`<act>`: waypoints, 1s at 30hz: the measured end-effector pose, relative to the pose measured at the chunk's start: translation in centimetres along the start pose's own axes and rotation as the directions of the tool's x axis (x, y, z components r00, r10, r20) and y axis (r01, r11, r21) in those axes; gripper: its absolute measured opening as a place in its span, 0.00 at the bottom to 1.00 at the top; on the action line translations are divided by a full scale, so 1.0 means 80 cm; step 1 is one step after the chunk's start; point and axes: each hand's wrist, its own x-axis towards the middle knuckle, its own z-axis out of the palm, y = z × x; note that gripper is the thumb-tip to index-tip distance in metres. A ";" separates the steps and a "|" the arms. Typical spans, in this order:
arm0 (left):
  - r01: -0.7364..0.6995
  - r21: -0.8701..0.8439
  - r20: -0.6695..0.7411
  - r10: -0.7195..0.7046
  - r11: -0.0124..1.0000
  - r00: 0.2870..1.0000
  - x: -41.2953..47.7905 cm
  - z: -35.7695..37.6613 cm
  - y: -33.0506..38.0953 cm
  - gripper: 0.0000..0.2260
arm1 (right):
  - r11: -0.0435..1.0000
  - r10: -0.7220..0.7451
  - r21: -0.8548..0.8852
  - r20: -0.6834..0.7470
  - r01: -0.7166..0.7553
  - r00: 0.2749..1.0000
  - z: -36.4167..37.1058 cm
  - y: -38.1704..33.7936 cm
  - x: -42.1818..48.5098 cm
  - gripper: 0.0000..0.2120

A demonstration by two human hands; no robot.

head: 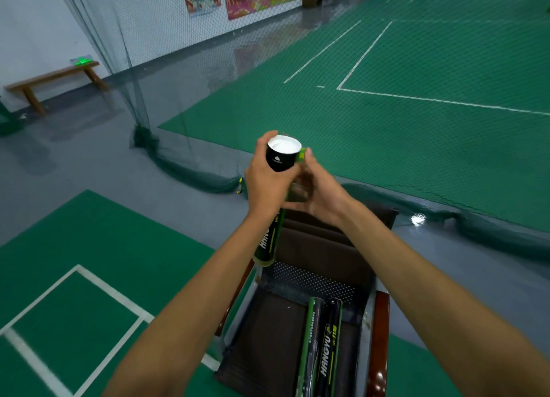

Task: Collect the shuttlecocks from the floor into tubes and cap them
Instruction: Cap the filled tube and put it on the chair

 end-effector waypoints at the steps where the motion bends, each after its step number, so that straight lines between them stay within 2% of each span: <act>1: 0.018 -0.017 -0.019 -0.019 1.000 1.000 0.005 -0.004 -0.003 0.33 | 1.000 -0.002 -0.011 0.021 0.002 1.000 -0.008 0.015 0.001 0.24; 3: 0.074 -0.050 -0.028 -0.076 0.996 0.997 0.016 -0.010 -0.009 0.35 | 0.991 0.007 -0.134 0.025 -0.004 1.000 -0.022 0.046 0.005 0.20; 6: 0.139 -0.064 0.002 -0.139 0.988 0.990 0.022 -0.010 -0.017 0.36 | 0.922 0.014 -0.386 -0.050 -0.032 0.999 -0.027 0.081 0.012 0.30; 7: 0.149 -0.062 0.016 -0.148 0.987 0.989 0.023 -0.008 -0.019 0.36 | 0.894 0.005 -0.446 -0.071 -0.036 0.997 -0.025 0.086 0.015 0.30; 12: 0.207 -0.038 0.043 -0.205 0.978 0.978 0.018 0.014 -0.036 0.33 | 0.782 -0.097 -0.623 -0.152 -0.020 0.984 -0.025 0.093 0.040 0.28; 16: 0.280 -0.099 0.033 -0.278 0.955 0.960 0.018 0.022 -0.052 0.30 | 0.744 -0.129 -0.668 -0.182 -0.027 0.975 -0.034 0.089 0.049 0.28; 19: 0.345 -0.115 0.114 -0.333 0.931 0.936 0.009 0.026 -0.071 0.30 | 0.733 -0.118 -0.678 -0.200 -0.051 0.973 -0.042 0.098 0.060 0.29; 23: 0.460 0.046 0.230 -0.458 0.887 0.859 -0.028 0.029 -0.110 0.35 | 0.771 -0.103 -0.628 -0.288 -0.107 0.952 -0.050 0.118 0.079 0.21; 28: 0.518 0.185 0.245 -0.550 0.835 0.799 -0.078 0.034 -0.153 0.26 | 0.854 0.020 -0.478 -0.367 -0.207 0.930 -0.058 0.165 0.102 0.16; 30: 0.528 0.225 0.246 -0.572 0.819 0.782 -0.094 0.035 -0.171 0.23 | 0.858 0.089 -0.439 -0.384 -0.266 0.919 -0.059 0.194 0.106 0.18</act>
